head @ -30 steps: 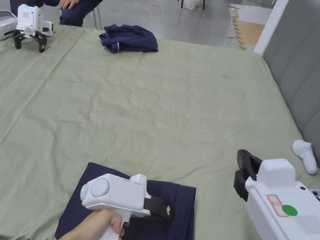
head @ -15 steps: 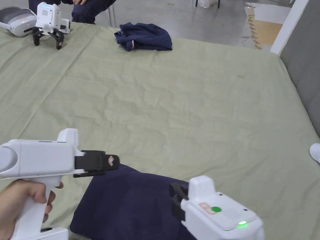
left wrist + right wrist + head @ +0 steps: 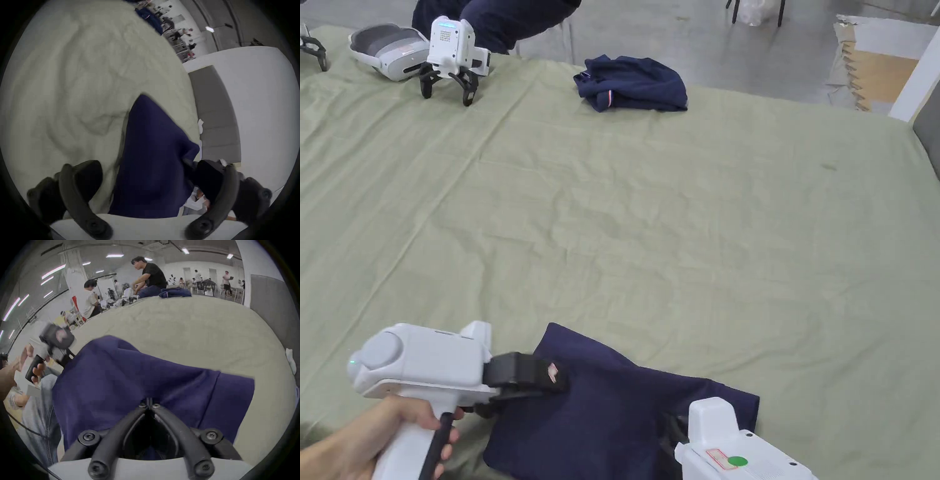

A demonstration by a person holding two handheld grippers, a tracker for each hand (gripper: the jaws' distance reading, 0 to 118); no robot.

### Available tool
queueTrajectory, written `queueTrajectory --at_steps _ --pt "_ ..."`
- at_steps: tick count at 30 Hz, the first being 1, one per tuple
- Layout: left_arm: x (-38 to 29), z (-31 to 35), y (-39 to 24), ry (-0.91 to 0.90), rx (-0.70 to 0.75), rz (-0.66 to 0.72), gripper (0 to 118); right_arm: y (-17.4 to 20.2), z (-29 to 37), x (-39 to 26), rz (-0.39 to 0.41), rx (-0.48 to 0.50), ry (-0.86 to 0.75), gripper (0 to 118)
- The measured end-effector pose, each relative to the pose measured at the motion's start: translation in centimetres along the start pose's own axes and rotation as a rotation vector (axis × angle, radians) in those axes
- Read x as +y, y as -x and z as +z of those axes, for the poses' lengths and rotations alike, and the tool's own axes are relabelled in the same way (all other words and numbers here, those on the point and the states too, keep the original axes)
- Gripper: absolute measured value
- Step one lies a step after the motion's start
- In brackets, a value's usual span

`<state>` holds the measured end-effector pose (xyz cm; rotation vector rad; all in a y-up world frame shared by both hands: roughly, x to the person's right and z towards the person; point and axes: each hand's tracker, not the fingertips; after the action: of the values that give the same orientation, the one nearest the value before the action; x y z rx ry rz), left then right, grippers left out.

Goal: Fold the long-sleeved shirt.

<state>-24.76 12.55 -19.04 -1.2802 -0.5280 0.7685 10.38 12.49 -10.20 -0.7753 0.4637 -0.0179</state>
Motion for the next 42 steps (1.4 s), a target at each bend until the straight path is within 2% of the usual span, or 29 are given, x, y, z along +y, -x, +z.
queueTrajectory --at_steps 1,2,4,6,8,9,11,12,13,14,15,17,18,21,26,30,31,32,34,35,37,39,40,41,42 --pt "-0.1 -0.5 0.0 -0.009 0.011 -0.02 63 0.3 0.9 0.6 0.022 0.0 -0.038 0" --pt "-0.4 -0.6 0.0 -0.01 0.019 -0.031 43 0.9 2.1 1.5 0.052 0.001 -0.087 0" --pt "0.0 -0.8 1.7 -0.109 0.022 -0.09 38 2.0 4.1 3.3 0.083 -0.008 -0.163 0" --pt "0.2 0.2 2.4 -0.097 -0.027 -0.02 28 3.3 5.4 5.3 0.13 0.02 -0.226 0" --pt "0.3 1.9 3.3 -0.12 -0.058 -0.006 26 5.1 5.5 7.1 0.199 0.016 -0.244 0" --pt "0.7 3.3 3.6 -0.136 -0.043 -0.019 25 5.9 5.1 7.9 0.226 0.051 -0.247 0" --pt "1.6 6.3 4.2 -0.175 0.004 -0.028 25 7.3 3.3 9.8 0.18 0.132 -0.239 0" --pt "2.3 8.2 5.0 -0.185 0.029 -0.032 25 8.3 2.1 10.7 0.203 0.164 -0.228 0" --pt "3.0 9.9 5.8 -0.216 0.05 -0.014 25 9.5 0.7 11.5 0.223 0.143 -0.236 0" --pt "3.8 12.2 6.6 -0.242 0.088 -0.015 25 10.8 -1.1 12.5 0.298 0.126 -0.24 0" --pt "4.6 14.3 7.6 -0.262 0.12 -0.022 25 12.2 -3.1 13.4 0.317 0.148 -0.234 0" --pt "6.6 18.0 9.3 -0.272 0.168 0.017 25 14.5 -6.6 15.2 0.284 0.252 -0.219 0" --pt "7.4 19.9 10.1 -0.299 0.217 0.009 25 16.0 -8.4 16.1 0.29 0.232 -0.234 0" --pt "9.9 24.1 13.0 -0.33 0.266 0.055 25 20.7 -13.4 18.8 0.318 0.279 -0.23 0" --pt "12.7 29.6 17.8 -0.448 0.309 0.173 25 26.7 -19.4 21.3 0.354 0.36 -0.172 0" --pt "12.9 30.4 20.7 -0.399 0.367 0.243 26 28.7 -21.7 21.7 0.374 0.394 -0.133 0" --pt "12.8 30.3 20.9 -0.4 0.365 0.223 32 28.8 -21.8 21.6 0.369 0.39 -0.129 0" --pt "12.4 30.2 20.9 -0.415 0.381 0.221 50 28.6 -21.9 21.6 0.362 0.402 -0.118 0" --pt "11.6 30.5 20.1 -0.471 0.454 0.205 95 28.1 -21.2 21.3 0.359 0.406 -0.123 0" --pt "11.6 30.4 19.9 -0.495 0.485 0.2 111 27.7 -20.6 21.3 0.353 0.42 -0.124 0" --pt "10.5 31.4 17.2 -0.638 0.593 0.062 111 27.0 -18.8 21.4 0.35 0.418 -0.153 0" --pt "9.4 31.7 14.1 -0.715 0.675 0.001 110 26.1 -16.5 21.8 0.335 0.423 -0.193 0" --pt "8.4 31.0 12.5 -0.722 0.641 0.018 109 25.6 -15.4 22.0 0.328 0.421 -0.22 0" --pt "7.5 30.3 10.0 -0.761 0.694 -0.048 100 25.0 -13.9 22.2 0.326 0.407 -0.246 0" --pt "6.3 29.4 7.5 -0.788 0.743 -0.089 85 24.4 -12.5 22.4 0.333 0.392 -0.279 0"
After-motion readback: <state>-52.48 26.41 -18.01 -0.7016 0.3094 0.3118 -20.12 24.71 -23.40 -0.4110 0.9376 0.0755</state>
